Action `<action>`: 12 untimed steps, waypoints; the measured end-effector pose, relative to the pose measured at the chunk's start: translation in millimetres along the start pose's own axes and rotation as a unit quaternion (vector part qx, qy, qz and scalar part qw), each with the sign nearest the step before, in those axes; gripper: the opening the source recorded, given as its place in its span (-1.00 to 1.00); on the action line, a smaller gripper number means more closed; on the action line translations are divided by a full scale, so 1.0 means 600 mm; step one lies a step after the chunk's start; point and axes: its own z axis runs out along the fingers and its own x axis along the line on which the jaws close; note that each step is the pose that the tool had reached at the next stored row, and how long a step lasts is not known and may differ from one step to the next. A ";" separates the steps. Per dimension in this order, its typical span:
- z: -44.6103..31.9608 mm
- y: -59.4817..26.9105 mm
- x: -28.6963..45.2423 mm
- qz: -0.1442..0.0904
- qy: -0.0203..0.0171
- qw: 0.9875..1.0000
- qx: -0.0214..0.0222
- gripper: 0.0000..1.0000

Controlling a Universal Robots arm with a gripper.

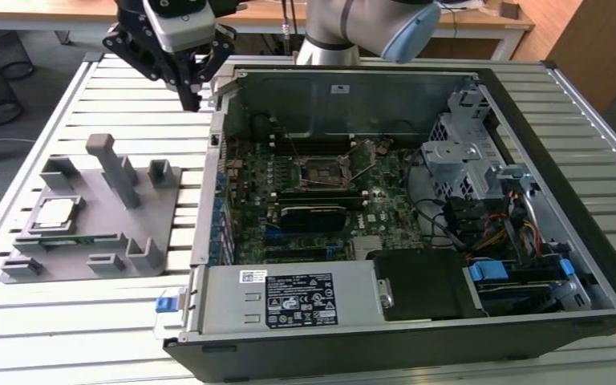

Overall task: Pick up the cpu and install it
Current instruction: 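Reach for the cpu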

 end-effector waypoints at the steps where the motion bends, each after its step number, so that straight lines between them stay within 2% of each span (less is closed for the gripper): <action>1: 0.000 0.000 0.001 0.000 0.000 1.000 0.000 -0.79; 12: 0.001 -0.001 0.011 0.000 0.000 1.000 0.000 -0.79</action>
